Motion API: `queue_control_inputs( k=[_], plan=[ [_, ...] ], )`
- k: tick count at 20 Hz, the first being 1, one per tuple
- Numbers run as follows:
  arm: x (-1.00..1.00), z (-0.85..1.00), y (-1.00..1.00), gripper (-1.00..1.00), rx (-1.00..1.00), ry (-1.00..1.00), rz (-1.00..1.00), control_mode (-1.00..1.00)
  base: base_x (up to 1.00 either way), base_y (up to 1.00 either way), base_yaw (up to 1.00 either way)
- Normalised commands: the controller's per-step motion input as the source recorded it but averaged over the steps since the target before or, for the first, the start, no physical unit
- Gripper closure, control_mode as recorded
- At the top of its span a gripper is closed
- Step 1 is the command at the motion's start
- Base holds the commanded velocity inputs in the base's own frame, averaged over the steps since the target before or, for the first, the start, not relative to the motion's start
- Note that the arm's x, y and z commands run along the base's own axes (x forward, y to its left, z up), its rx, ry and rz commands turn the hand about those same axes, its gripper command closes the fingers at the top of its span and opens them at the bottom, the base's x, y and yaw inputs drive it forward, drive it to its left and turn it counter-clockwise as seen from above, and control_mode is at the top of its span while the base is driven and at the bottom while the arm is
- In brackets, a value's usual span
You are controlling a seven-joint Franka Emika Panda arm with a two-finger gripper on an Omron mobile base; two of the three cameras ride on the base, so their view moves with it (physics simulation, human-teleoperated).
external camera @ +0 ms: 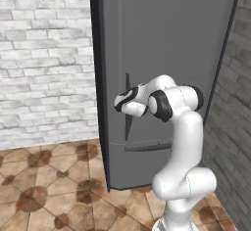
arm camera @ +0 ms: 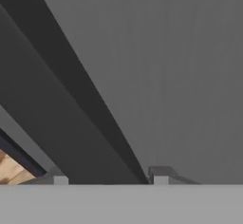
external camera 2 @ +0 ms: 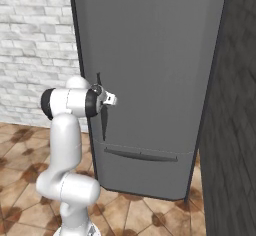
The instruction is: Open the fridge, remove the orange, carrot, and steak, and place them on any counter.
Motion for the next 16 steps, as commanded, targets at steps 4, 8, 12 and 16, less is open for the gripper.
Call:
queue_control_inputs(
  k=[4, 8, 12, 16],
  plan=[
    [0.0, 0.0, 0.0, 1.0, 0.0, 0.0, 0.0, -1.0, 0.0, 0.0, 0.0],
    [-0.01, 0.0, 0.0, 1.0, 0.0, 0.0, 0.0, -1.0, 0.0, 0.0, 0.0],
    [-0.47, 0.0, -0.06, 1.0, 0.0, 0.01, -0.01, -1.0, 0.0, 0.0, 0.0],
    [-1.0, -0.07, -0.34, 1.0, 0.0, 0.0, -0.06, -1.0, 0.0, 0.0, 0.0]
  ],
)
